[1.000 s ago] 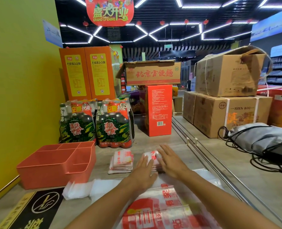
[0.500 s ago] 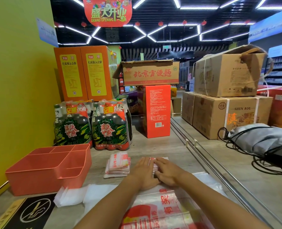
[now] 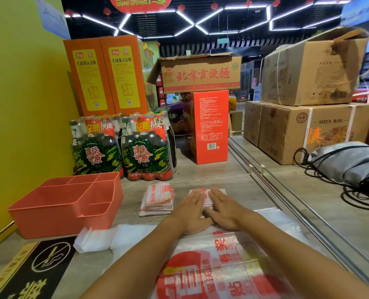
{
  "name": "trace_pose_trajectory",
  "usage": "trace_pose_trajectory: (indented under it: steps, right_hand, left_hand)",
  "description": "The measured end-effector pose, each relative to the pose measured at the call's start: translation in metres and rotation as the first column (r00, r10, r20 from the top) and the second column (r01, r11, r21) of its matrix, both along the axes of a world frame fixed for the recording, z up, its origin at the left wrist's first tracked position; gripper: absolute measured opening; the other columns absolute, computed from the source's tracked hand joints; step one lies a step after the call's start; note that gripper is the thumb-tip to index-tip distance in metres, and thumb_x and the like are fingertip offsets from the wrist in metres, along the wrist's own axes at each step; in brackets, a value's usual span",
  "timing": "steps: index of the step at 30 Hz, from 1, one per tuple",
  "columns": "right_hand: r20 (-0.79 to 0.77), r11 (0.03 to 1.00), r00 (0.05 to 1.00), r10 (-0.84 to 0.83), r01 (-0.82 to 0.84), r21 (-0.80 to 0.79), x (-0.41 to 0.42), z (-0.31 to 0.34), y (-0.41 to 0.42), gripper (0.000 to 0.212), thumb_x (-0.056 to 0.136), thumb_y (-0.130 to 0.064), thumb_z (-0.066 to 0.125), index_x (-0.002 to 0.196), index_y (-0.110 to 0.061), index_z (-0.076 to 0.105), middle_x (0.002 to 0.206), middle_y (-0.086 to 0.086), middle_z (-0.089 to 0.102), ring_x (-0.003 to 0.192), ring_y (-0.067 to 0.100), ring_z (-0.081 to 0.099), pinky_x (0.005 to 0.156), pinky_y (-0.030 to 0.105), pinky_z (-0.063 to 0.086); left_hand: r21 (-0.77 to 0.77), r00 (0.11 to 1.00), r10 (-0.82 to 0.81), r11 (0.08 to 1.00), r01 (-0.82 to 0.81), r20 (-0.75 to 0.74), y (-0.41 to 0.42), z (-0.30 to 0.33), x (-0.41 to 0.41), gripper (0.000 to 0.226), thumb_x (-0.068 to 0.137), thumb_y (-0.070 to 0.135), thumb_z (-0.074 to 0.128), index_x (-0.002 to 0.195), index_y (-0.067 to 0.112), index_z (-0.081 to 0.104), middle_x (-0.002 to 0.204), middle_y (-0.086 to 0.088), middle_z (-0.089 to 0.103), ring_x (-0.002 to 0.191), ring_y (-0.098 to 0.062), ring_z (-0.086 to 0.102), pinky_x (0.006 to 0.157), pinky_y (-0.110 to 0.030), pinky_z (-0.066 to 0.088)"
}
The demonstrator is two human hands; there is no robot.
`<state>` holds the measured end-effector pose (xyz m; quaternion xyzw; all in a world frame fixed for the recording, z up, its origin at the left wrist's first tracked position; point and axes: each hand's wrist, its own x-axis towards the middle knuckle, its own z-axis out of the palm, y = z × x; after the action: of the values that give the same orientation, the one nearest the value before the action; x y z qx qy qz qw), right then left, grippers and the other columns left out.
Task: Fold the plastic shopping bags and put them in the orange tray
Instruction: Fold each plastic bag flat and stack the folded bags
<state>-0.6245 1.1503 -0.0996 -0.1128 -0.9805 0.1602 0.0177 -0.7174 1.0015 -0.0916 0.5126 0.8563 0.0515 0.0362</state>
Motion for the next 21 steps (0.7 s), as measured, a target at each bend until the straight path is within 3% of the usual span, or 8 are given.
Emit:
trace_pose_trajectory:
  steps: [3, 7, 12, 14, 17, 21]
  right_hand:
    - [-0.003, 1.0, 1.0, -0.01, 0.01, 0.003, -0.002, 0.001, -0.001, 0.092, 0.092, -0.075, 0.019, 0.157, -0.011, 0.021, 0.165, 0.001, 0.017, 0.153, 0.023, 0.015, 0.124, 0.044, 0.018]
    - [0.089, 1.0, 0.996, 0.003, 0.0, -0.03, 0.005, 0.011, -0.004, 0.082, 0.102, -0.06, 0.032, 0.161, -0.013, 0.002, 0.169, 0.001, -0.006, 0.155, 0.019, -0.006, 0.126, 0.042, 0.004]
    - [0.106, 0.993, 0.992, -0.073, 0.083, -0.088, 0.007, 0.048, -0.009, 0.077, 0.095, -0.069, 0.031, 0.148, -0.013, 0.038, 0.161, 0.008, 0.028, 0.145, 0.027, 0.03, 0.118, 0.049, 0.028]
    - [0.047, 0.995, 0.996, -0.076, 0.079, -0.065, 0.015, 0.061, -0.011, 0.08, 0.097, -0.07, 0.027, 0.156, -0.016, 0.03, 0.165, 0.005, 0.021, 0.15, 0.026, 0.025, 0.122, 0.049, 0.023]
    - [-0.033, 1.0, 0.999, 0.008, -0.007, 0.018, 0.046, 0.078, -0.019, 0.074, 0.103, -0.061, 0.027, 0.162, -0.017, 0.013, 0.169, 0.002, 0.007, 0.155, 0.019, 0.007, 0.124, 0.038, 0.008]
    - [-0.063, 0.994, 0.993, 0.096, -0.093, 0.053, 0.093, 0.093, -0.038, 0.071, 0.104, -0.059, 0.031, 0.162, -0.024, 0.011, 0.169, -0.004, 0.006, 0.155, 0.013, 0.002, 0.121, 0.029, 0.002]
  left_hand:
    - [-0.008, 1.0, -0.013, 1.0, 0.013, 0.001, -0.001, 0.001, -0.002, 0.089, 0.1, 0.056, 0.043, 0.161, 0.01, -0.002, 0.168, -0.01, -0.009, 0.155, -0.022, -0.011, 0.123, -0.034, -0.006]
    - [-0.053, 1.0, 0.005, 0.999, -0.005, 0.004, 0.0, 0.003, 0.0, 0.091, 0.1, 0.061, 0.04, 0.16, 0.011, -0.006, 0.168, -0.01, -0.013, 0.154, -0.022, -0.015, 0.125, -0.036, -0.007]
    - [-0.114, 0.995, 0.068, 0.992, -0.06, 0.069, -0.001, 0.027, 0.01, 0.094, 0.096, 0.069, 0.037, 0.16, 0.017, -0.008, 0.167, -0.006, -0.016, 0.153, -0.023, -0.018, 0.125, -0.046, -0.005]
    - [-0.059, 0.995, 0.042, 0.998, -0.037, 0.089, -0.006, 0.039, 0.014, 0.088, 0.099, 0.062, 0.039, 0.161, 0.016, -0.004, 0.167, -0.008, -0.014, 0.153, -0.024, -0.017, 0.126, -0.047, -0.002]
    - [-0.002, 0.997, -0.035, 0.999, 0.036, 0.071, -0.025, 0.056, 0.028, 0.084, 0.102, 0.06, 0.037, 0.161, 0.017, -0.005, 0.168, -0.005, -0.014, 0.154, -0.023, -0.016, 0.126, -0.044, -0.001]
    - [0.021, 0.994, -0.105, 0.994, 0.105, -0.003, -0.072, 0.07, 0.055, 0.078, 0.103, 0.06, 0.029, 0.161, 0.022, -0.007, 0.167, 0.003, -0.017, 0.153, -0.014, -0.017, 0.121, -0.036, -0.009]
